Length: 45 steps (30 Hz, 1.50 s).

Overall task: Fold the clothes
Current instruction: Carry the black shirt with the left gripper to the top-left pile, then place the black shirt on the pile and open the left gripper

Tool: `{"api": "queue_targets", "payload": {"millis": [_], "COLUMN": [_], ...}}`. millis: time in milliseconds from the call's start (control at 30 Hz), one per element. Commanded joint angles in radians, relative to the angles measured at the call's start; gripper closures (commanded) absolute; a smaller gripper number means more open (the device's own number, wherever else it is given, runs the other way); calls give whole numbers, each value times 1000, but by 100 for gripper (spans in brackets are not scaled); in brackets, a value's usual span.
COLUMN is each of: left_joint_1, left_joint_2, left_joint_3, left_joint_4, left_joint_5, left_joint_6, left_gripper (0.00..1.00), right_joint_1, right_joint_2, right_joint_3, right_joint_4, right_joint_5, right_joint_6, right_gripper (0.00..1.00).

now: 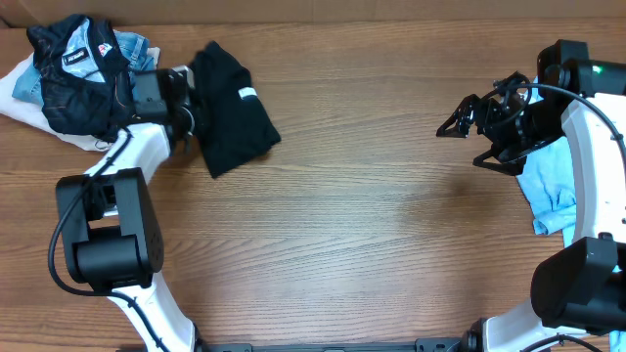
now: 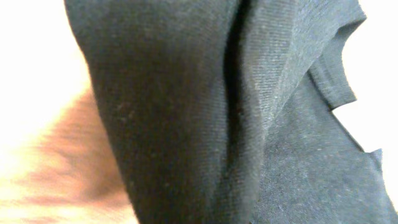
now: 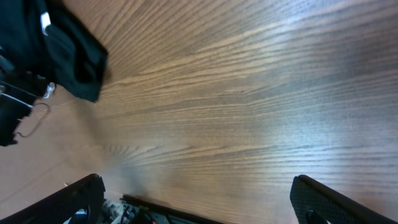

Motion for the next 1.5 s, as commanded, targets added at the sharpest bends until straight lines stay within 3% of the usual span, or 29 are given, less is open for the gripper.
{"api": "queue_targets", "payload": {"millis": [0, 567, 1133, 1467], "left_joint_1": [21, 140, 288, 319], "left_joint_2": [0, 0, 0, 18], "left_joint_3": [83, 416, 435, 435], "left_joint_4": [8, -129, -89, -47], "left_joint_5": [-40, -160, -159, -160], "left_joint_6": [106, 134, 13, 10], "left_gripper": [96, 96, 96, 96], "right_joint_1": [-2, -2, -2, -2], "right_joint_2": [-20, -20, -20, -20], "right_joint_3": [27, 27, 27, 27], "right_joint_4": [-13, -56, -59, -70], "right_joint_5": [4, 37, 37, 37], "right_joint_6": [4, 8, 8, 8], "right_gripper": [0, 0, 0, 0]}}
